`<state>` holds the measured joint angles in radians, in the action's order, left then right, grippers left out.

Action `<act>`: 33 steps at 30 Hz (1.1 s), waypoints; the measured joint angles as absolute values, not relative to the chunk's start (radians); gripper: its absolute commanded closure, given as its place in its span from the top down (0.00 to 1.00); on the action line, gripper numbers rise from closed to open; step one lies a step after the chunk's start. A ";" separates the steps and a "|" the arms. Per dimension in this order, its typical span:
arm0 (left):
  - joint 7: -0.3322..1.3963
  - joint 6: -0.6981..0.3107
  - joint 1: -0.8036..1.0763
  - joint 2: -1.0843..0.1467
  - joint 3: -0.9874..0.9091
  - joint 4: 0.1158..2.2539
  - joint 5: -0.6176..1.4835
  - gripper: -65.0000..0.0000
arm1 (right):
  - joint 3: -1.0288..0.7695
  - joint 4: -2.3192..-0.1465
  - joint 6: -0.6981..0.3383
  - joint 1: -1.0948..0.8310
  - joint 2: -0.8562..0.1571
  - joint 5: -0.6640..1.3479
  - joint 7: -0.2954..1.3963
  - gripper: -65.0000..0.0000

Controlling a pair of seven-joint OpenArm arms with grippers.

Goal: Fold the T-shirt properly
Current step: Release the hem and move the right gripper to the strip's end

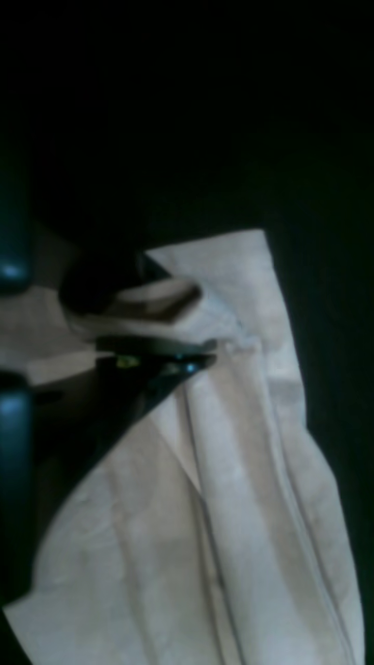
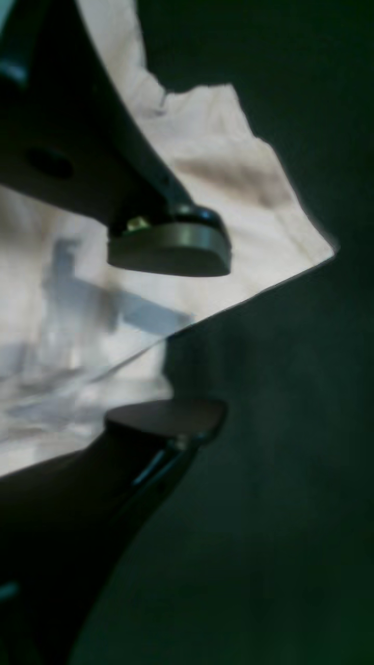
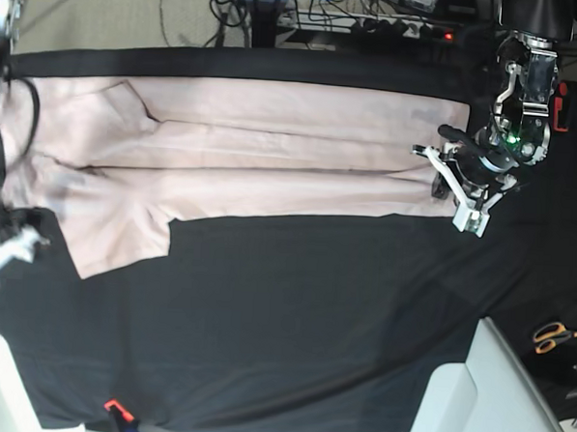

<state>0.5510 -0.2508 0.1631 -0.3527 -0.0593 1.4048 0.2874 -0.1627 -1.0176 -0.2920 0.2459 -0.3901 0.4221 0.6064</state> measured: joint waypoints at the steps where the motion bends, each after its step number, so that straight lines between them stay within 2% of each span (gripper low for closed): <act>1: 0.552 -0.251 0.164 -0.352 -0.059 1.405 0.287 0.00 | -0.127 -0.938 -0.298 0.298 -0.386 0.386 0.562 0.60; 5: 0.551 -0.251 0.168 -0.351 -0.064 1.405 0.287 0.00 | -0.001 -0.612 -0.292 0.447 -0.366 0.345 0.390 0.72; 9: 0.554 -0.251 0.172 -0.350 -0.064 1.405 0.287 0.00 | 0.069 -0.360 -0.307 0.535 -0.364 0.346 0.264 0.74; 12: 0.551 -0.251 0.170 -0.353 -0.064 1.405 0.287 0.00 | 0.079 -0.301 -0.383 0.567 -0.360 0.340 0.234 0.73; 16: 0.551 -0.251 0.170 -0.353 -0.064 1.404 0.287 0.00 | 0.083 -0.301 -0.394 0.567 -0.340 0.336 0.221 0.69; 20: 0.551 -0.251 0.166 -0.352 -0.064 1.404 0.288 0.00 | 0.083 -0.302 -0.390 0.567 -0.327 0.336 0.216 0.59; 22: 0.551 -0.250 0.164 -0.352 -0.064 1.404 0.287 0.00 | 0.083 -0.302 -0.390 0.567 -0.319 0.337 0.215 0.50; 24: 0.551 -0.250 0.164 -0.352 -0.064 1.404 0.287 0.00 | 0.083 -0.302 -0.393 0.567 -0.314 0.337 0.216 0.36; 27: 0.551 -0.250 0.164 -0.352 -0.064 1.404 0.287 0.00 | 0.083 -0.302 -0.393 0.566 -0.313 0.340 0.221 0.07; 28: 0.551 -0.250 0.164 -0.352 -0.064 1.404 0.287 0.00 | 0.083 -0.302 -0.393 0.566 -0.313 0.340 0.227 0.00; 33: 0.551 -0.250 0.164 -0.352 -0.064 1.404 0.287 0.00 | 0.082 -0.358 -0.390 0.553 -0.313 0.332 0.259 0.01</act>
